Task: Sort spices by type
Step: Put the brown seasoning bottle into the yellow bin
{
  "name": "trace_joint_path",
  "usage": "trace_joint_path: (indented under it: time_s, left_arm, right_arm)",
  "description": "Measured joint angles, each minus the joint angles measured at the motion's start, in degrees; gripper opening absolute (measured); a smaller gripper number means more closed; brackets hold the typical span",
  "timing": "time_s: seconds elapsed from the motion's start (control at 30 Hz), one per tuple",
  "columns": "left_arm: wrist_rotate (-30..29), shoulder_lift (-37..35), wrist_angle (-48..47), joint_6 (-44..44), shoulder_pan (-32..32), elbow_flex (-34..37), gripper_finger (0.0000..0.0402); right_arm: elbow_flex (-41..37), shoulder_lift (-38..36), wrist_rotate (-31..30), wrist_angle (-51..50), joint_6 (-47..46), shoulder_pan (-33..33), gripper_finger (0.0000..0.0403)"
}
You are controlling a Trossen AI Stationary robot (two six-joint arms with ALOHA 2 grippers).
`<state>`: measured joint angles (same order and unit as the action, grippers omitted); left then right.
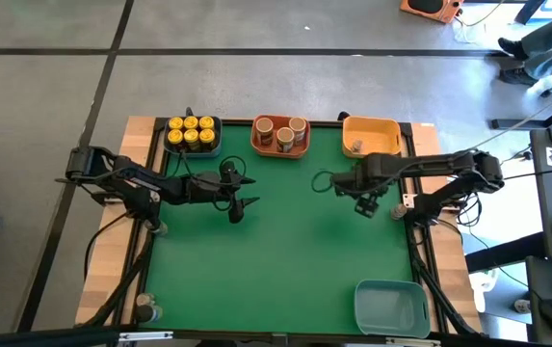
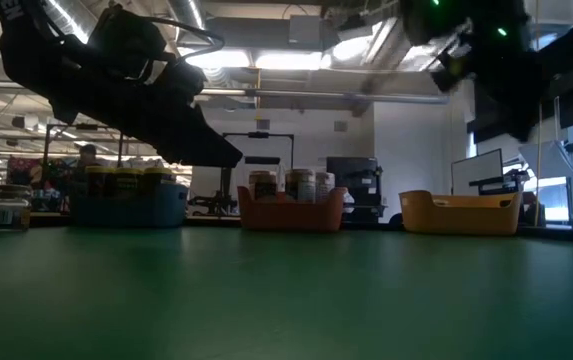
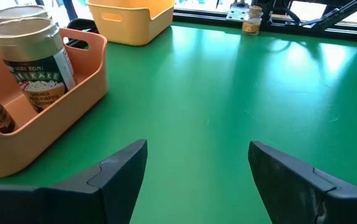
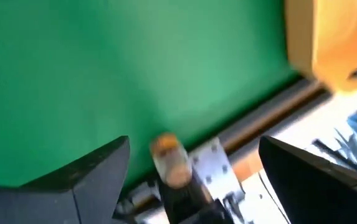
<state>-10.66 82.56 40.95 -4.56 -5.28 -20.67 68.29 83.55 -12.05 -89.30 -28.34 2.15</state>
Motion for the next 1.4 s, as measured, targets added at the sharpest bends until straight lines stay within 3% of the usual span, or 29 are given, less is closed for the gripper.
trace_joint_path:
  time_s: [0.4,0.63,1.03,1.17,1.4]
  left_arm:
    - [0.0,0.0,0.5,0.4,-0.1,0.0,0.0278]
    - [0.0,0.0,0.9,1.5,-0.1,0.0,0.0278]
    - [-0.1,0.0,1.7,2.0,-0.1,0.0,0.0278]
    - [-0.1,0.0,1.7,2.4,-0.1,0.0,0.0278]
    - [-0.1,0.0,1.7,2.7,-0.1,0.0,0.0278]
  right_arm:
    - [-19.5,-1.0,11.7,0.7,-1.0,-0.7,0.0353]
    - [-22.8,0.6,8.7,2.8,-0.8,-0.6,0.0353]
    - [-26.9,8.3,6.5,7.3,8.6,-0.6,0.035]
    - [-28.2,9.1,6.9,10.5,10.0,-0.6,0.0319]
    - [-27.2,9.4,4.6,8.1,12.0,-0.6,0.0217]
